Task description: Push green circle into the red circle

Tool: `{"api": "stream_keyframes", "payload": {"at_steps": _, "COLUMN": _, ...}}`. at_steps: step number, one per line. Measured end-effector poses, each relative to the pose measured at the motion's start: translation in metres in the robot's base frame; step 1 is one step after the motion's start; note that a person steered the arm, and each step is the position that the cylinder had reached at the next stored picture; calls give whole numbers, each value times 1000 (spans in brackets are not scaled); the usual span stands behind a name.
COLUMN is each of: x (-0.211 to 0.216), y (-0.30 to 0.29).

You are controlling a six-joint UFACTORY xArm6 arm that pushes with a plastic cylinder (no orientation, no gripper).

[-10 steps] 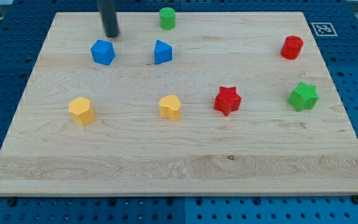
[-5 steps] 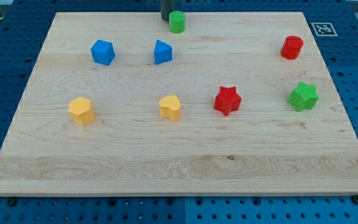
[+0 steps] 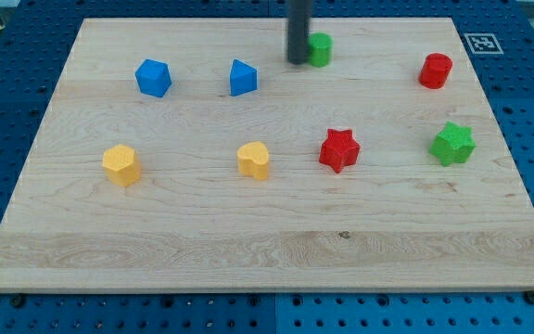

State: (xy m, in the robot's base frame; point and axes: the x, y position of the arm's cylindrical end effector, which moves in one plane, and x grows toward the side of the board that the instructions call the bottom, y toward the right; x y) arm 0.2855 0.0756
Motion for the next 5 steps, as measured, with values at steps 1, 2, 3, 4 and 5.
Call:
{"api": "stream_keyframes", "payload": {"at_steps": 1, "x": -10, "y": 33}}
{"api": "stream_keyframes", "payload": {"at_steps": 2, "x": -10, "y": 18}}
{"api": "stream_keyframes", "payload": {"at_steps": 3, "x": -30, "y": -13}}
{"api": "stream_keyframes", "payload": {"at_steps": 4, "x": -68, "y": 3}}
{"api": "stream_keyframes", "payload": {"at_steps": 5, "x": -65, "y": 59}}
